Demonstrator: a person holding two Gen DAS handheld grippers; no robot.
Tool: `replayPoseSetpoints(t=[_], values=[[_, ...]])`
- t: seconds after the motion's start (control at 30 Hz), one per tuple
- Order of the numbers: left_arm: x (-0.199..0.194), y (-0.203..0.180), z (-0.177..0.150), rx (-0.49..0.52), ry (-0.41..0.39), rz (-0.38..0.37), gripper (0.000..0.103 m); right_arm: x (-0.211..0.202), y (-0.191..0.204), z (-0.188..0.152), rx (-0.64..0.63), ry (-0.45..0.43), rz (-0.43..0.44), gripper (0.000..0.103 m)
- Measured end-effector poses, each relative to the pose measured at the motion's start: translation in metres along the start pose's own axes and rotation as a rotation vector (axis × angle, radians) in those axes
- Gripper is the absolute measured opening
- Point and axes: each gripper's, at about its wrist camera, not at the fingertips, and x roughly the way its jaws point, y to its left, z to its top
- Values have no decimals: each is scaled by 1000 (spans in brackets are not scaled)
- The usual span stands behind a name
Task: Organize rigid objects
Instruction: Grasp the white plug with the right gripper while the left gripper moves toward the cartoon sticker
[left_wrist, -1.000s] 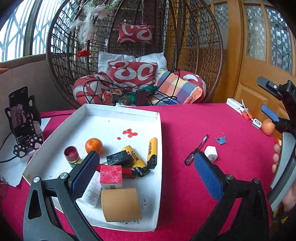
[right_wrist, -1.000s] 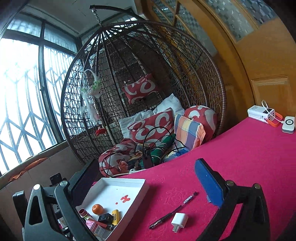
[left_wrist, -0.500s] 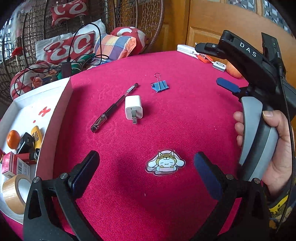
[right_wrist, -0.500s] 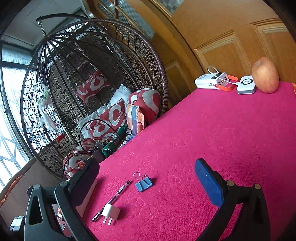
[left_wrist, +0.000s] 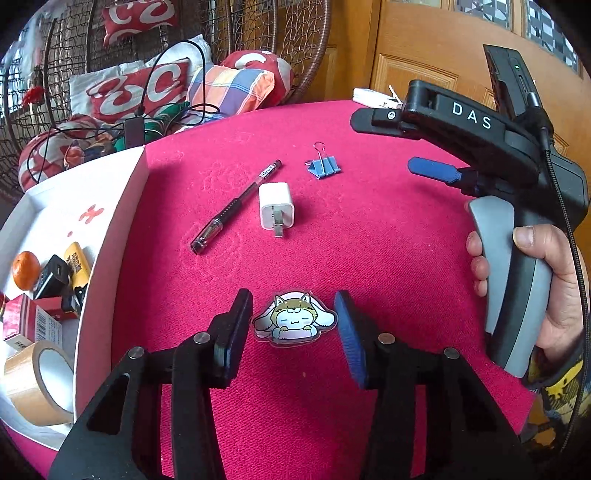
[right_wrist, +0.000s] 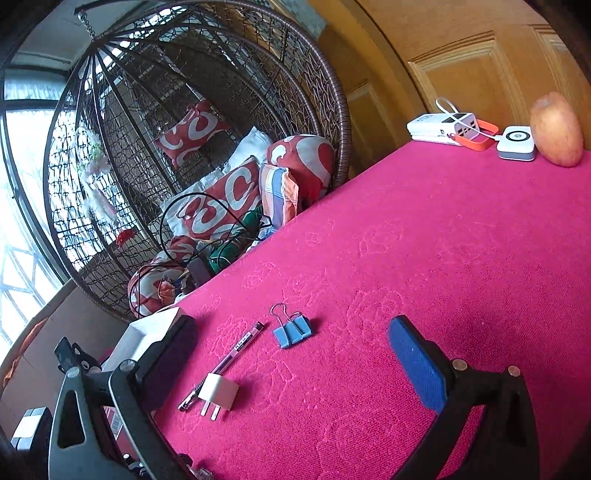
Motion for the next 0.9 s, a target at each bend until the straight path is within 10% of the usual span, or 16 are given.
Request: replayPoseSetpoints(t=[0.13,0.37,0.53,0.9], values=[[-15,8,-8,-10,-23,28,46,37,40,-14,-228,222,-1,102],[-21,11,-17,-31,-35,34,46,75,82,-34,-352,348,27,74],[-24,12,-18,-42,-54,40,46,81,94,-39,-433,349,-15,37],[-39,15,-20,-62,-134,75,46,23,92,-31,-410,41,12,37]])
